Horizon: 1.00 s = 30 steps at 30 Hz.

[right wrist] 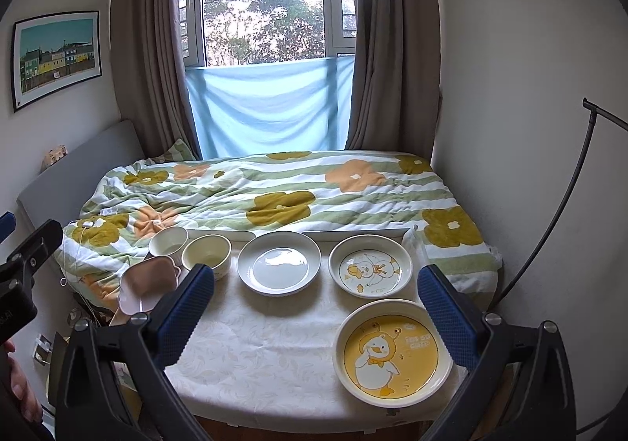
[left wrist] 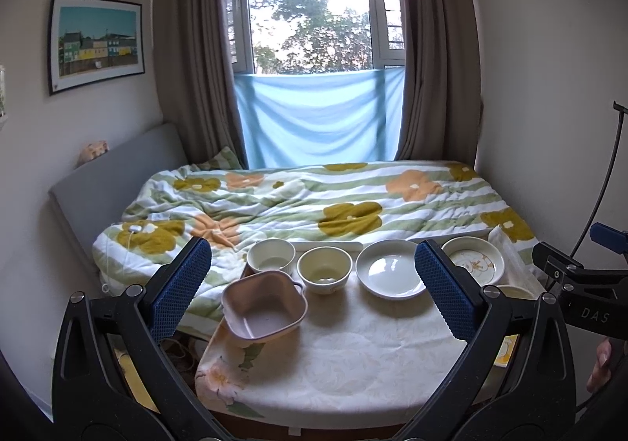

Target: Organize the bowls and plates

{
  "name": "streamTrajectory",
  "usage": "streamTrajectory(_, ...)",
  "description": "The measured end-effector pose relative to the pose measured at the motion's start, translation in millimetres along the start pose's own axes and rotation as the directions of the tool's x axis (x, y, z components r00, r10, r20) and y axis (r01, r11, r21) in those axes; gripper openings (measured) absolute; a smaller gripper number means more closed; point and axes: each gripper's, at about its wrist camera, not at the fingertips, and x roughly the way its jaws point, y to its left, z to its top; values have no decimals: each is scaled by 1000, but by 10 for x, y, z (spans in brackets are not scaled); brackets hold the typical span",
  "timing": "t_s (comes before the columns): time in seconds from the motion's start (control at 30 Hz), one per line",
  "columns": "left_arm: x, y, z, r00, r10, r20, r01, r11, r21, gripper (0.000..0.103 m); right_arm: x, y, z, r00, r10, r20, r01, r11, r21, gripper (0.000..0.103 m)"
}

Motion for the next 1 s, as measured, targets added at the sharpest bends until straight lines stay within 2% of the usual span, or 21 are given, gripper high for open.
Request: streamTrajectory(1.0, 9, -11, -19, 1000, 8, -1, -8, 1000, -3, 103, 28, 32, -17, 1000, 9, -7, -9, 1000, 0, 103)
